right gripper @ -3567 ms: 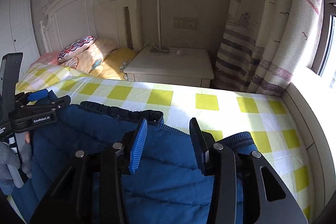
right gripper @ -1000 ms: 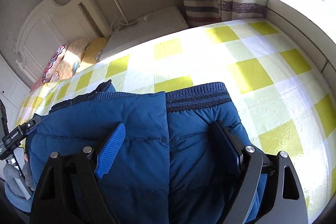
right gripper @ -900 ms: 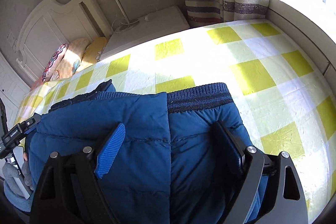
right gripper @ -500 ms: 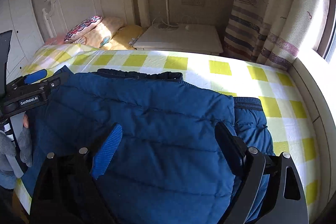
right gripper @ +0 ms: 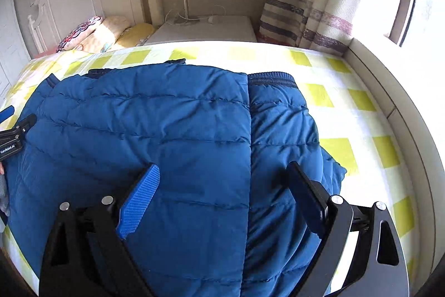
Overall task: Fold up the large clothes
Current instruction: 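Press the folded jacket bundle flat with both grippers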
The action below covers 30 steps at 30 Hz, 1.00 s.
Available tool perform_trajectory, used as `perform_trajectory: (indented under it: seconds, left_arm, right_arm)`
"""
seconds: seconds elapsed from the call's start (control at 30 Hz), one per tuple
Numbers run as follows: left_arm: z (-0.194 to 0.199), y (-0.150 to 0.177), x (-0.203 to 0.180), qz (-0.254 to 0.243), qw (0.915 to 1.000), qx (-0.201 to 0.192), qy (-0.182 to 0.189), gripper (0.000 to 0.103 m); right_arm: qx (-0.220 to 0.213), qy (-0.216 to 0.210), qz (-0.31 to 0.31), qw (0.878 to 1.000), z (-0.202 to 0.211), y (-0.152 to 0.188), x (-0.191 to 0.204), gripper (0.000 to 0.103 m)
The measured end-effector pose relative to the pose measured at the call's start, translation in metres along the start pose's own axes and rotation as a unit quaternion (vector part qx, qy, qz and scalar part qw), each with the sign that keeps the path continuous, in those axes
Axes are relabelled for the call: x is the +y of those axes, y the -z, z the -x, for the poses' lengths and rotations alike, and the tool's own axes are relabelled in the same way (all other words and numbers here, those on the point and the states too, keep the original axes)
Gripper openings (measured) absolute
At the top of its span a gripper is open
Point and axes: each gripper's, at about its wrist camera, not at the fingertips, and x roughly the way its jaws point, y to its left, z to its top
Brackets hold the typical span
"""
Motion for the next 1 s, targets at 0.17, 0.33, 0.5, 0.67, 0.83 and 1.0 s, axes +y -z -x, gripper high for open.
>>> perform_trajectory:
  seconds: [0.17,0.33,0.5,0.67,0.83,1.0]
  left_arm:
    - [-0.002,0.009,0.018,0.041,0.9989,0.0,0.022,0.101]
    - [-0.003,0.011,0.017,0.044,0.9989,-0.005,0.018,0.101]
    - [-0.009,0.011,0.026,0.068,0.9969,0.006,0.041,0.101]
    - [-0.009,0.01,0.023,0.061,0.9975,0.01,0.035,0.101]
    - [0.015,0.011,0.026,0.081,0.995,0.009,0.059,0.1]
    - [0.061,0.018,-0.019,0.042,0.993,-0.018,0.109,0.1]
  right_arm:
    - [-0.019,0.011,0.01,1.0,0.001,0.006,0.007,0.088]
    - [-0.024,-0.012,-0.008,1.0,0.001,0.009,0.0,0.088]
    - [-0.027,-0.026,-0.023,0.999,0.001,0.008,-0.006,0.089]
    - [-0.025,-0.001,-0.015,1.0,0.004,0.007,0.0,0.088]
    - [-0.076,-0.013,0.033,0.996,0.054,0.016,0.049,0.088]
    - [-0.039,-0.029,0.195,0.98,0.051,0.052,0.145,0.089]
